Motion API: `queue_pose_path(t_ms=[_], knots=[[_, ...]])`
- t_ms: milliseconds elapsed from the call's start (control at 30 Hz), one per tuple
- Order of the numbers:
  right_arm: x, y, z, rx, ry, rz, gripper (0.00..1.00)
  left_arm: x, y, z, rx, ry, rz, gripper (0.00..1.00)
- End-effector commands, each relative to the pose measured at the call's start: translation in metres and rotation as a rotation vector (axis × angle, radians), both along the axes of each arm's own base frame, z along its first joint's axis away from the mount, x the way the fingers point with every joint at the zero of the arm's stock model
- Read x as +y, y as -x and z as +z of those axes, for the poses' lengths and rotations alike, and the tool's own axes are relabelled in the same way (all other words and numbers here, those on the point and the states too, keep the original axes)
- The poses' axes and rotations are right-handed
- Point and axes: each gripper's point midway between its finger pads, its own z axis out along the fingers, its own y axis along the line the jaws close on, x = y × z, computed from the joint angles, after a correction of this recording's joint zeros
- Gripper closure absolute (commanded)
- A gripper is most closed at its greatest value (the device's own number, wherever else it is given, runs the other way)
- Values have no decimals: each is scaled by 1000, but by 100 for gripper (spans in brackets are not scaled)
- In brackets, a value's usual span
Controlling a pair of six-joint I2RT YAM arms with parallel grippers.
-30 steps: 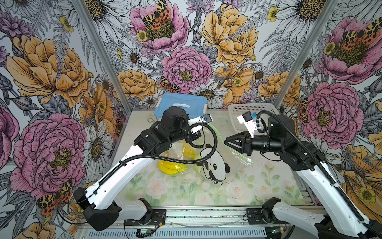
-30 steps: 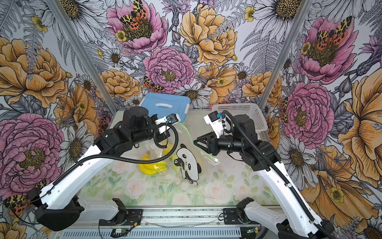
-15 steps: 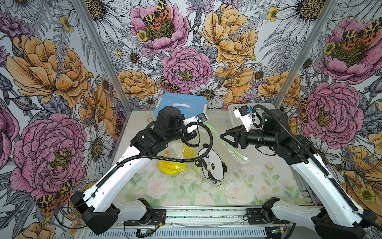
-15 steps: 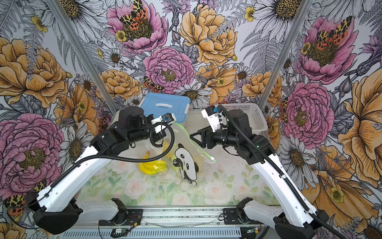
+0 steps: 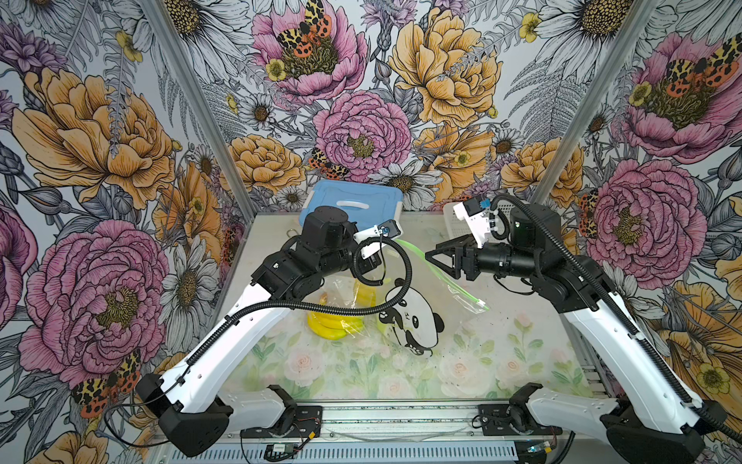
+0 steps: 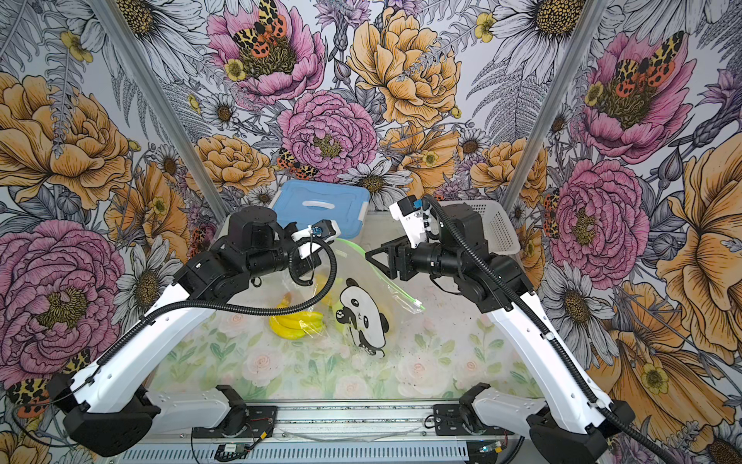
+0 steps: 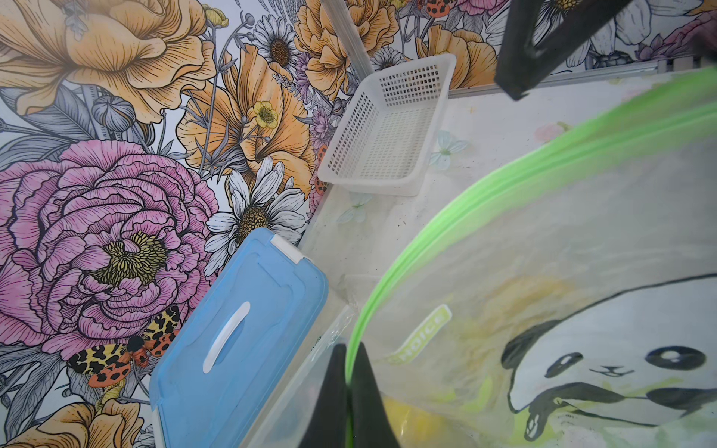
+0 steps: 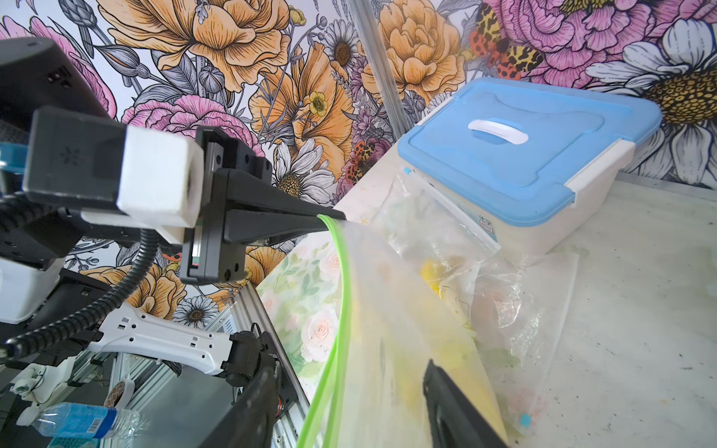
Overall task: Open the zip-top bag and take out the banana
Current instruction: Open the zipper of the food storage bag at the center of the board.
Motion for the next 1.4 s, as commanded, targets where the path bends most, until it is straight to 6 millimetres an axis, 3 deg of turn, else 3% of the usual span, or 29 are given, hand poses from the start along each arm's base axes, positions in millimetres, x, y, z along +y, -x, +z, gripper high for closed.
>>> queue_pose_path(t_ms=[0,167,300,567,700,867,967,1033,1067,1167,1200,1233,1267,1300,1367], knots=[[4,-3,-6,6,4,4,43,1,2,7,-2,43,-4,100],[5,-4,-13,22,13,7,56,3,3,7,0,46,1,100],[5,-5,-20,34,23,4,61,2,3,7,1,46,-1,100],[9,3,-29,76,16,52,58,1,2,6,6,48,-5,100],[13,8,-23,74,-3,88,50,-2,0,7,9,48,-8,100],[15,15,-18,78,-23,124,51,-7,-2,10,7,52,-17,100],[15,15,-21,85,-20,124,64,-9,-3,12,4,52,-21,100],[14,14,-23,87,-17,115,92,-10,-4,13,3,53,-21,100],[13,13,-22,81,-16,106,100,-11,-4,12,6,53,-23,100],[3,5,-12,32,-6,36,100,-14,-5,12,22,66,-21,100],[-5,-1,-8,8,-1,-11,100,-16,-6,14,31,77,-15,83],[-16,-9,-4,-16,9,-74,100,-18,-8,15,46,92,-7,53],[-26,-16,-1,-35,17,-131,100,-20,-10,17,57,109,1,9],[-38,-23,2,-54,27,-192,100,-22,-13,20,71,128,13,1],[-65,-38,10,-98,46,-314,100,-27,-16,28,90,166,23,1]])
